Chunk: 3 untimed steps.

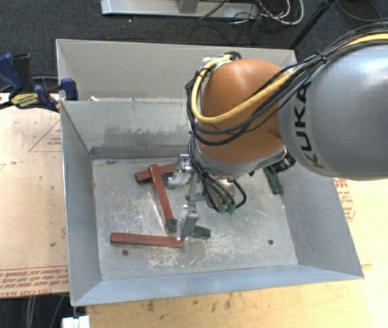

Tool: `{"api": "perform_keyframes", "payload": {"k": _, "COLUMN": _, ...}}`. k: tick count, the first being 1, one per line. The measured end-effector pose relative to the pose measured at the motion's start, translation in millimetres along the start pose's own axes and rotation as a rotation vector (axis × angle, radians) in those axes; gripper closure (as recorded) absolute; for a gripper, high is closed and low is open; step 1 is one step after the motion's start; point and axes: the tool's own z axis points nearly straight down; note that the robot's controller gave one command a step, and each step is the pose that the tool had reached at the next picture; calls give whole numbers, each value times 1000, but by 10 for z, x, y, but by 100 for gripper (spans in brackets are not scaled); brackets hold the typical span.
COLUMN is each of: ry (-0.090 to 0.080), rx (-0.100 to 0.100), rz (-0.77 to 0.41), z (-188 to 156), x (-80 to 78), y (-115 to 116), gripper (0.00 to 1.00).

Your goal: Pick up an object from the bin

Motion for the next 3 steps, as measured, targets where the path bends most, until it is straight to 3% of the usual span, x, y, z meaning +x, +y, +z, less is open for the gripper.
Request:
{"api": "perform_keyframes", "payload": {"k": 1, "ry": -5, "rx": -2, "rz": 0, "z": 494, "x": 164, "y": -115, "gripper": 0}}
{"api": "perform_keyframes", "payload": {"k": 2, "ry": -29, "rx": -10, "rz": -59, "z": 1457, "x": -47, "y": -138, "gripper": 100}}
{"api": "perform_keyframes", "payload": {"k": 3, "ry": -29, "rx": -11, "rz": -59, "z": 1458, "x": -47, "y": -139, "gripper": 100}}
